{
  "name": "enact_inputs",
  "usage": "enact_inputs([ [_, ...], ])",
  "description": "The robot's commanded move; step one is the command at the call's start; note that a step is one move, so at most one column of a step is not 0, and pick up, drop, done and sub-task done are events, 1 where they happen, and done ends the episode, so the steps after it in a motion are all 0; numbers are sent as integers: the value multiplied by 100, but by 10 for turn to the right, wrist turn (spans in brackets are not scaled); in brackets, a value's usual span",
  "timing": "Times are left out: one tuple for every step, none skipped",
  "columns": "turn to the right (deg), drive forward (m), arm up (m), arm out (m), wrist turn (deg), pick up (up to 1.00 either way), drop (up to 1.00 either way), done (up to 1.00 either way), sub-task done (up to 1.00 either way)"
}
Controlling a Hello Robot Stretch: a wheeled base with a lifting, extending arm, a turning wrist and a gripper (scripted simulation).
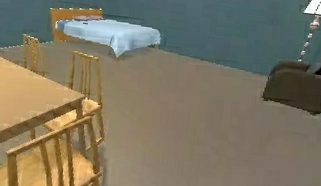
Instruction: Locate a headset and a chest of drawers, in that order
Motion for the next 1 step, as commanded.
enact_inputs([
  [450,0,0,0,0,0,0,0,0],
])
